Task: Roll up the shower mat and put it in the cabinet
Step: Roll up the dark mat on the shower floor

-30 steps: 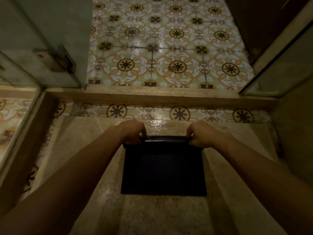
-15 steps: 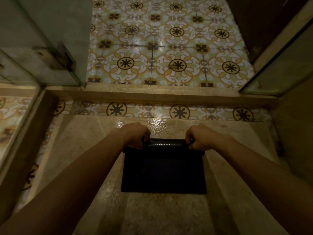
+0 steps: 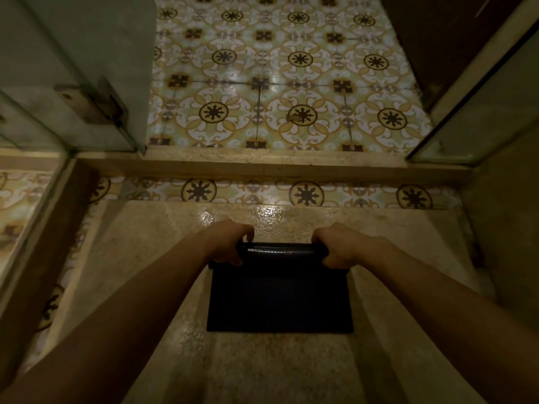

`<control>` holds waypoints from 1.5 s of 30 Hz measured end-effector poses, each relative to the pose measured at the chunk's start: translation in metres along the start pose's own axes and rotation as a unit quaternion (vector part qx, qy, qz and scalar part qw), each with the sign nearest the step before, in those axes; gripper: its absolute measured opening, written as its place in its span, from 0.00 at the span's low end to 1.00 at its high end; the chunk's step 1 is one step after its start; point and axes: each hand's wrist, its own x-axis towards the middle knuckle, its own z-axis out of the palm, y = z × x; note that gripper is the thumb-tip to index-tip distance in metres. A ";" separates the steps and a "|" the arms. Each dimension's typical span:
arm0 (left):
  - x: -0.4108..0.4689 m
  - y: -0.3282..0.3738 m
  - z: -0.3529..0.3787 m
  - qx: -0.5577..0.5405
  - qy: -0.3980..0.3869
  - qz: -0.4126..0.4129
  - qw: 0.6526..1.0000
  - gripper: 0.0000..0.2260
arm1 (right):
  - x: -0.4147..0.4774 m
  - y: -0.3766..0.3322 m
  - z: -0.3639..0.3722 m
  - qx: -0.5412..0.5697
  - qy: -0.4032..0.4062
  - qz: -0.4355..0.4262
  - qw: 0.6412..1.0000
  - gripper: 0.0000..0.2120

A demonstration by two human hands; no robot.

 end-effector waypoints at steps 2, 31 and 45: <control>-0.001 0.001 0.003 0.000 -0.003 -0.006 1.000 0.26 | 0.000 -0.002 0.001 -0.015 -0.007 0.008 1.000 0.24; 0.016 0.000 -0.007 0.125 0.140 0.027 0.982 0.24 | 0.015 0.009 -0.022 -0.094 0.116 -0.020 0.989 0.23; 0.011 0.009 -0.040 0.075 0.011 0.034 0.997 0.19 | 0.004 0.009 -0.031 -0.076 0.097 -0.026 0.992 0.18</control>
